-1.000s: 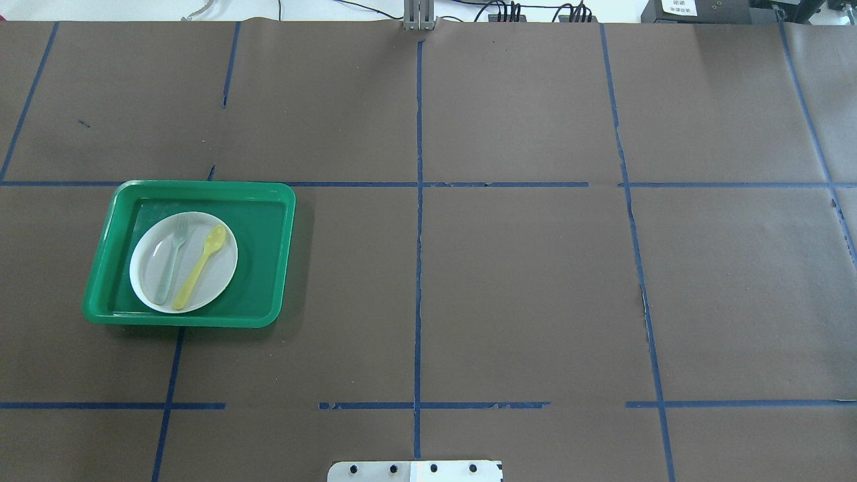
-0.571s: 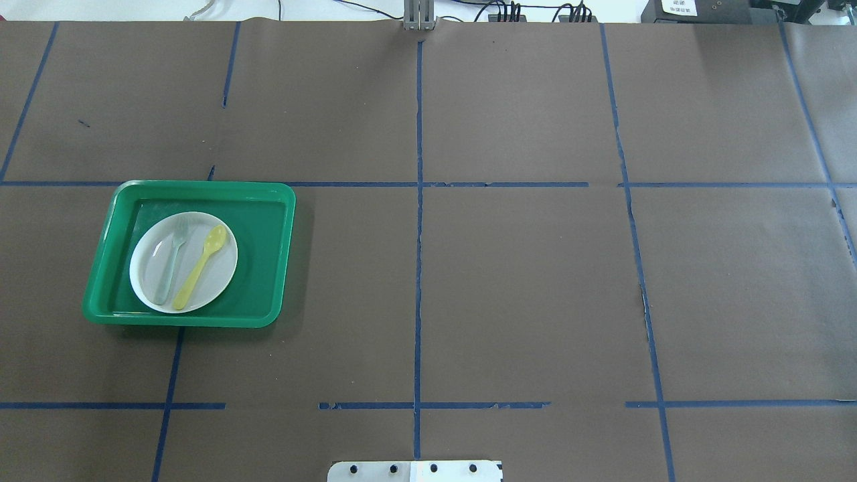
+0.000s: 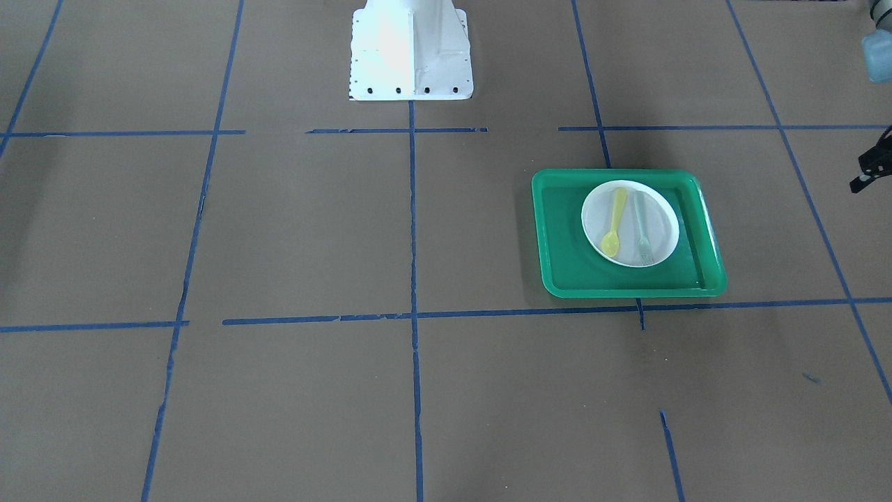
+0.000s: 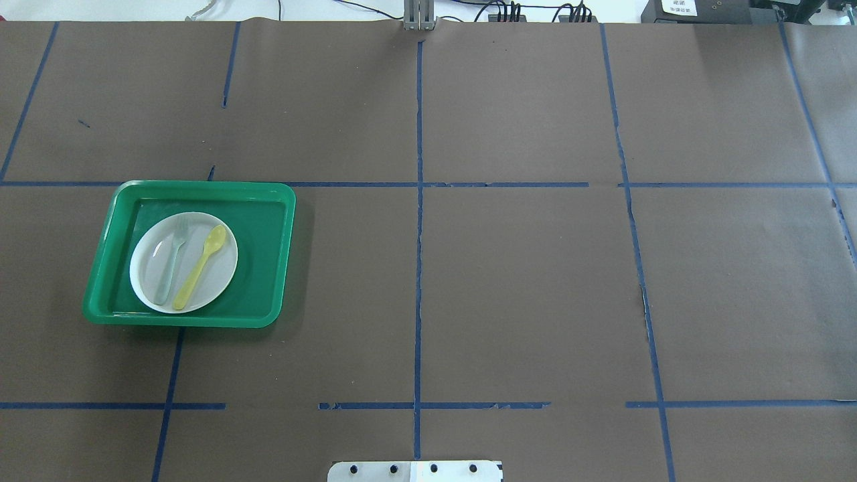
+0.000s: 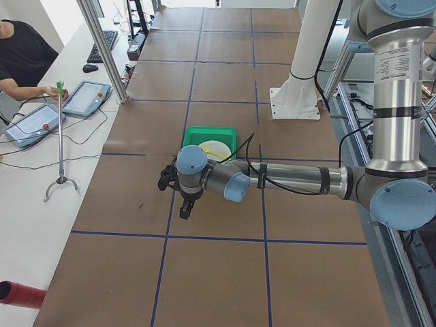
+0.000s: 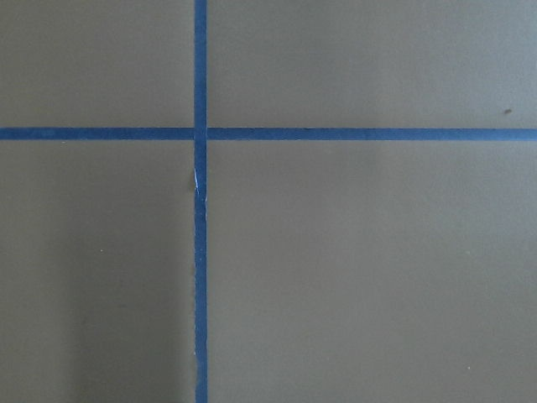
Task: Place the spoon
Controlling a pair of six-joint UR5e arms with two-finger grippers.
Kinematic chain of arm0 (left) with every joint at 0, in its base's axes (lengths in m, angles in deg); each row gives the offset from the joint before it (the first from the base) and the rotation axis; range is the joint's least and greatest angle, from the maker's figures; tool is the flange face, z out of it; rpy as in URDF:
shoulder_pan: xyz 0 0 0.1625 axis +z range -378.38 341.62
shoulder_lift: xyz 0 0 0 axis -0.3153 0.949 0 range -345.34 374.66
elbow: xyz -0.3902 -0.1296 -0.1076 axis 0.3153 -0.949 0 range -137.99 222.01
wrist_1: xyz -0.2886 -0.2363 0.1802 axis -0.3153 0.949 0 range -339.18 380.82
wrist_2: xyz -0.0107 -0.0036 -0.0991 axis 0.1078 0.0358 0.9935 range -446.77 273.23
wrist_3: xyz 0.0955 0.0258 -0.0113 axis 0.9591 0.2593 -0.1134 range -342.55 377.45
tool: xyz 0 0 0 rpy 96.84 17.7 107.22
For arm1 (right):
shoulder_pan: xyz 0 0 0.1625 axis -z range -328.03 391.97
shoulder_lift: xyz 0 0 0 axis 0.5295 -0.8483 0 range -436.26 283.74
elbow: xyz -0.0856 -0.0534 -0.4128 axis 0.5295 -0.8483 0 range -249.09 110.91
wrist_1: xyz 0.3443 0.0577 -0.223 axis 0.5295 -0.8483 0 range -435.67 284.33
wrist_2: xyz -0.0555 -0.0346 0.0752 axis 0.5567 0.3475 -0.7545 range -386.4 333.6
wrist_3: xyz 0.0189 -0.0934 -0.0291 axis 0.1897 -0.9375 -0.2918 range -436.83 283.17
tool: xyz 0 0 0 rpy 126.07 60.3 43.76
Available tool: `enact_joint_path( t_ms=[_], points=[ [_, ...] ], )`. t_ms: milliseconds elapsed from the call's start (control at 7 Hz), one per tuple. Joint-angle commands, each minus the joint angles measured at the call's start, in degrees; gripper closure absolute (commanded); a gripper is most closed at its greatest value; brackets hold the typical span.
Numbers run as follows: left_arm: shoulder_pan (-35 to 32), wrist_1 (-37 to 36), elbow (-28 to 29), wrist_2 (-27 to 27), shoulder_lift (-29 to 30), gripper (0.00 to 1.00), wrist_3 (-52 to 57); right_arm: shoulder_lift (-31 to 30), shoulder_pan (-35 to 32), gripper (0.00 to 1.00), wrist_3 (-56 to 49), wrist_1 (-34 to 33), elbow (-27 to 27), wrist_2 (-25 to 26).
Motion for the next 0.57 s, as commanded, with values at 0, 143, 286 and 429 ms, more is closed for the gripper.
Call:
enact_joint_path(
  t_ms=[0,143,286,429],
  points=[
    [12.76,10.76,-0.24,-1.21,5.74,0.02,-18.37,0.0,0.0,0.0,0.0,0.0,0.02,0.09],
    [17.94,10.68,-0.59,-3.04,7.96,0.05,-21.47,0.08,0.0,0.0,0.0,0.0,0.02,0.0],
    [21.12,10.33,-2.33,-7.59,8.07,0.06,-22.02,0.0,0.0,0.0,0.0,0.0,0.02,0.0],
    [25.51,7.89,-2.35,-10.24,10.42,0.05,-23.86,0.08,0.0,0.0,0.0,0.0,0.02,0.0]
  ],
)
